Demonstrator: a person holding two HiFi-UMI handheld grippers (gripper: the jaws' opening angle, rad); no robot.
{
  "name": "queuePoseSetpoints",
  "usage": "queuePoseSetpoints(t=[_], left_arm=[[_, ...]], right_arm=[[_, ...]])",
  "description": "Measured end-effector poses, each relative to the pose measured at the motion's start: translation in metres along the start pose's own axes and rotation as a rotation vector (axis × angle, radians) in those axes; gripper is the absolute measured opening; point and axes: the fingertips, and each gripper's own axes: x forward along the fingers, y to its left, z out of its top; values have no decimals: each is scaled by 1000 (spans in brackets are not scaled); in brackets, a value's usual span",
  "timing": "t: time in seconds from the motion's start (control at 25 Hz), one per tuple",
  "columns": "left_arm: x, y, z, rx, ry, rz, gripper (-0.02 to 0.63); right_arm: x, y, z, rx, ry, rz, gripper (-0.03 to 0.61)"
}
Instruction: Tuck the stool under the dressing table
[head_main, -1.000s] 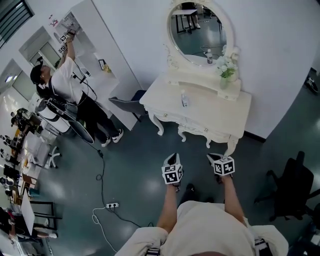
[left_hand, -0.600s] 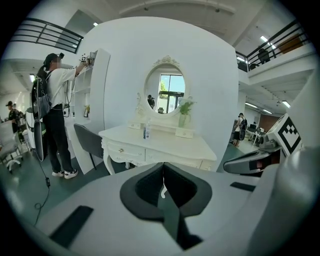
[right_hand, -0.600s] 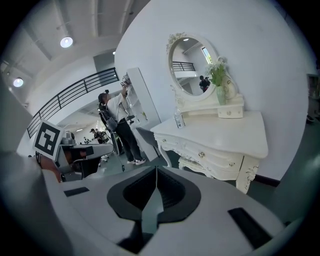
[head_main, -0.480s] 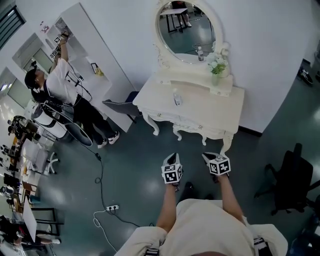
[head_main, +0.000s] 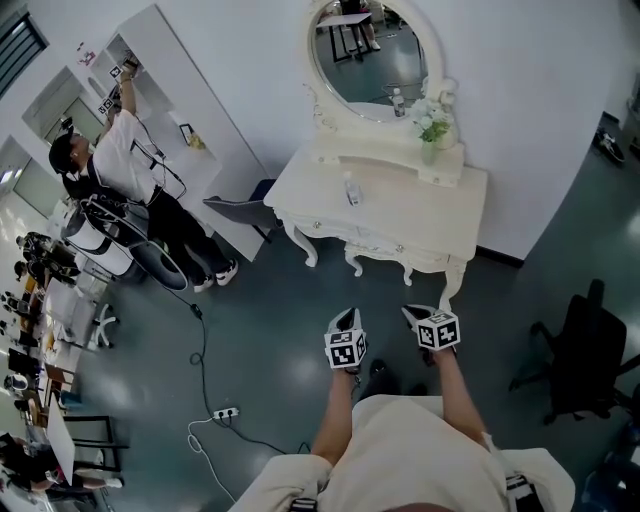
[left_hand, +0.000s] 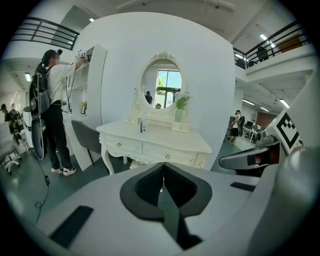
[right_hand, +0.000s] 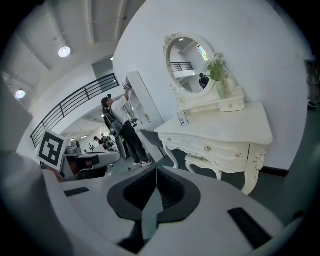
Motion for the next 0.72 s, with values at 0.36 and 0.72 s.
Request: queuePoseSetpoints(t=[0.36, 0.72], left_arm=[[3, -6, -2, -4, -2, -19, 15], [5, -3, 5, -1, -13, -16, 15]], right_arm=[[-4, -3, -2, -10, -18, -22, 43], [-4, -9, -4, -44, -17, -74, 44]])
